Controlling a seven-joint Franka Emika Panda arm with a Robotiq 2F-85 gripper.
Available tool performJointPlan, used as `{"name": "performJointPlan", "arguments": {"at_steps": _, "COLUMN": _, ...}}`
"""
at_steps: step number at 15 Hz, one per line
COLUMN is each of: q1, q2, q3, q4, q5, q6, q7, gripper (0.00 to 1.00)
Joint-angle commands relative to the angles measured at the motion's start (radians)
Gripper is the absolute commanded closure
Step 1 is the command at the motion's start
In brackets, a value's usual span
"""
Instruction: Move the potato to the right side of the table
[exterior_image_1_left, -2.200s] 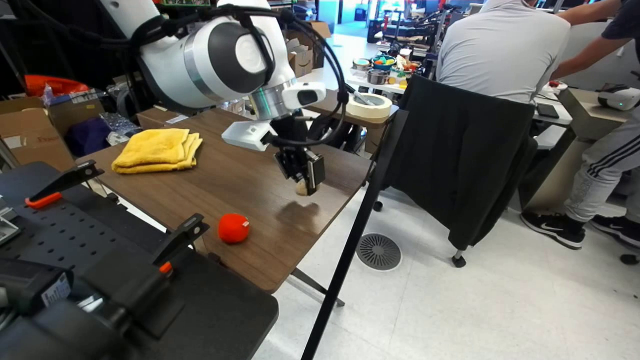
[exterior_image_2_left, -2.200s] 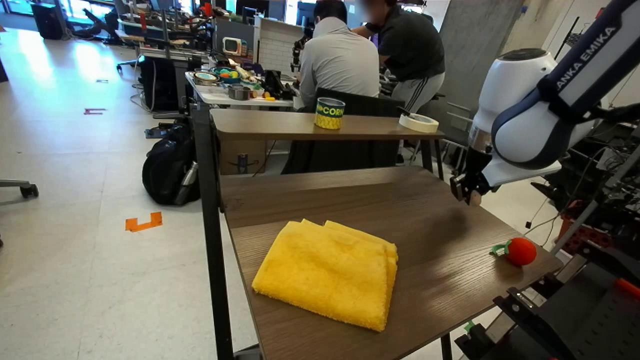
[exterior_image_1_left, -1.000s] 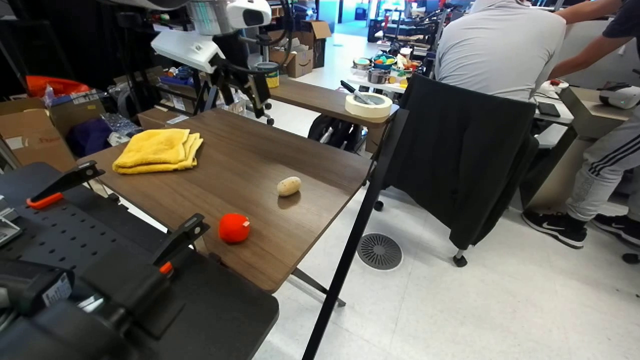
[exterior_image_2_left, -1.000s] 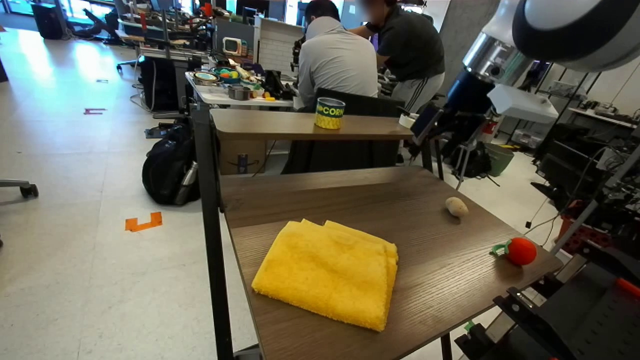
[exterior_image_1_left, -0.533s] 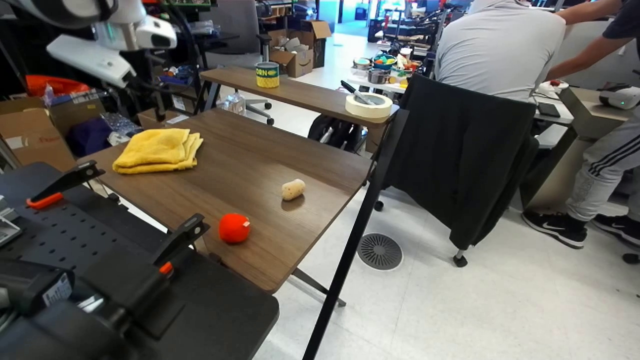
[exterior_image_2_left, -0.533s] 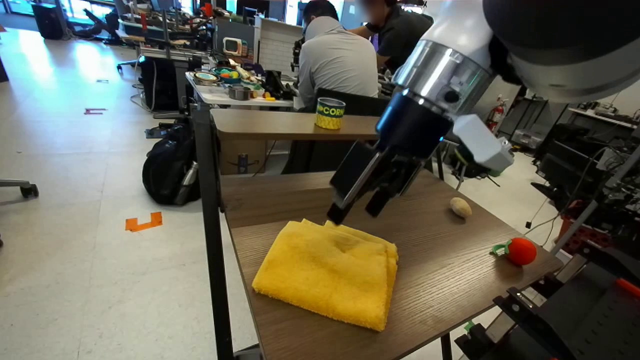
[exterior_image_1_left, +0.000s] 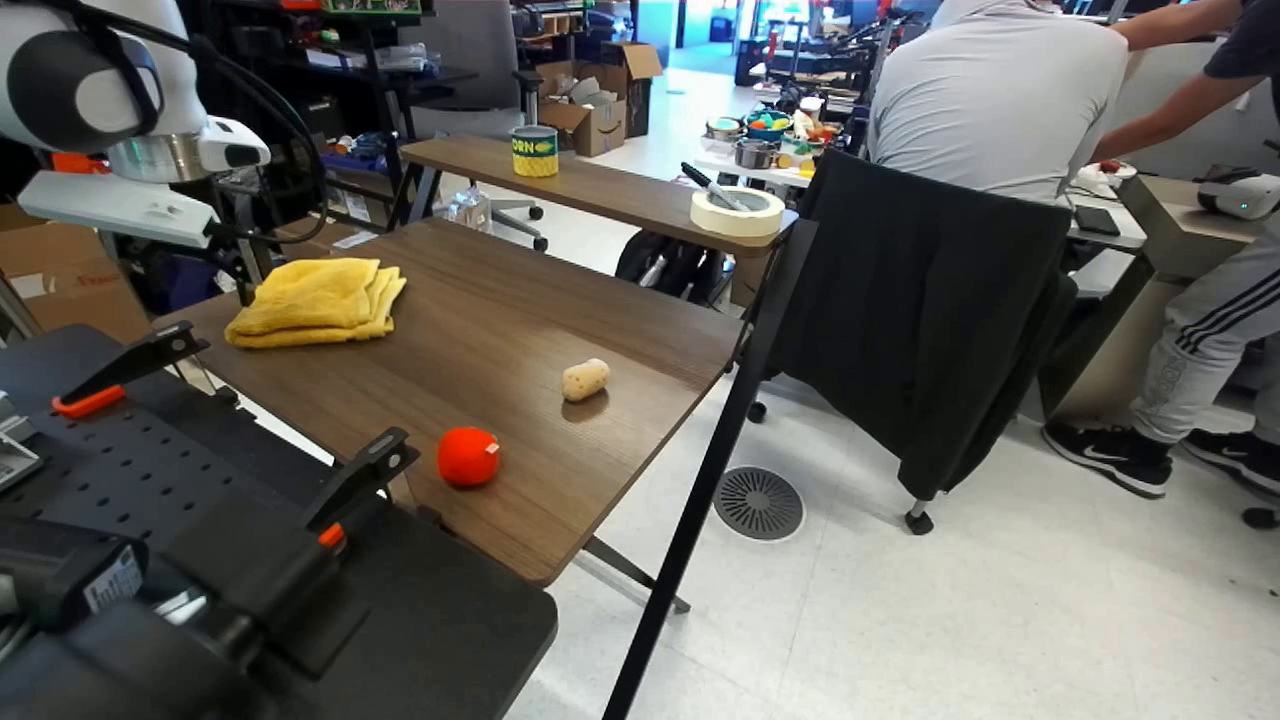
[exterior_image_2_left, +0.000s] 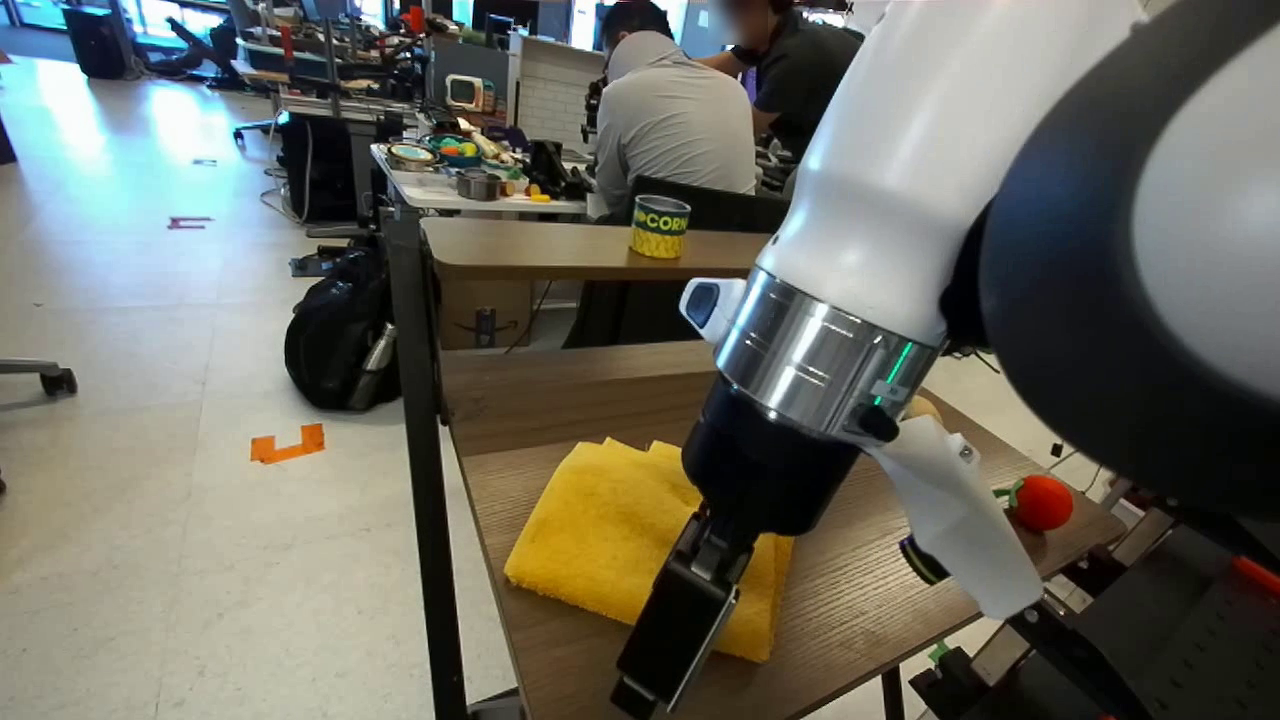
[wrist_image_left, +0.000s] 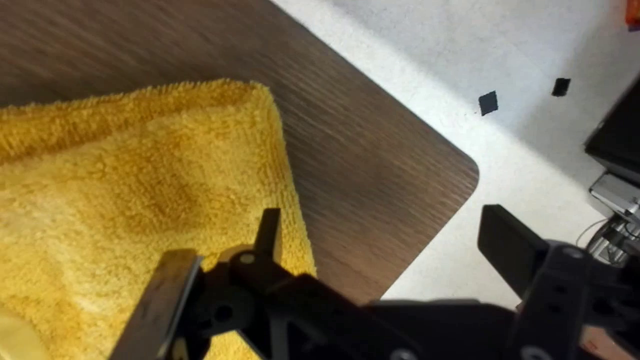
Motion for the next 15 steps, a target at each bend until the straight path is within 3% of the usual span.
{"name": "performJointPlan", "arguments": {"at_steps": 1, "q1": 0.130, "q2": -0.033, "q3": -0.120, "q4": -0.017, "q5": -0.089, "q6": 0.153, "q7": 0.034, "gripper": 0.00}}
{"name": "performJointPlan", "arguments": {"at_steps": 5, "q1": 0.252, "q2": -0.045, "q3": -0.263, "q4": 0.013, "q5": -0.092, "q6": 0.233, "q7": 0.068, "gripper": 0.00}}
{"name": "performJointPlan", "arguments": {"at_steps": 8, "q1": 0.371, "q2": -0.017, "q3": -0.432, "q4": 0.056, "q5": -0.087, "q6": 0.176, "q7": 0.097, "gripper": 0.00}}
{"name": "performJointPlan", "arguments": {"at_steps": 10, "q1": 0.398, "q2": 0.016, "q3": -0.479, "q4": 0.072, "q5": -0.088, "q6": 0.134, "q7": 0.117, "gripper": 0.00}}
{"name": "performJointPlan", "arguments": {"at_steps": 15, "q1": 0.299, "q2": 0.102, "q3": -0.354, "q4": 0.085, "q5": -0.099, "q6": 0.101, "q7": 0.103, "gripper": 0.00}}
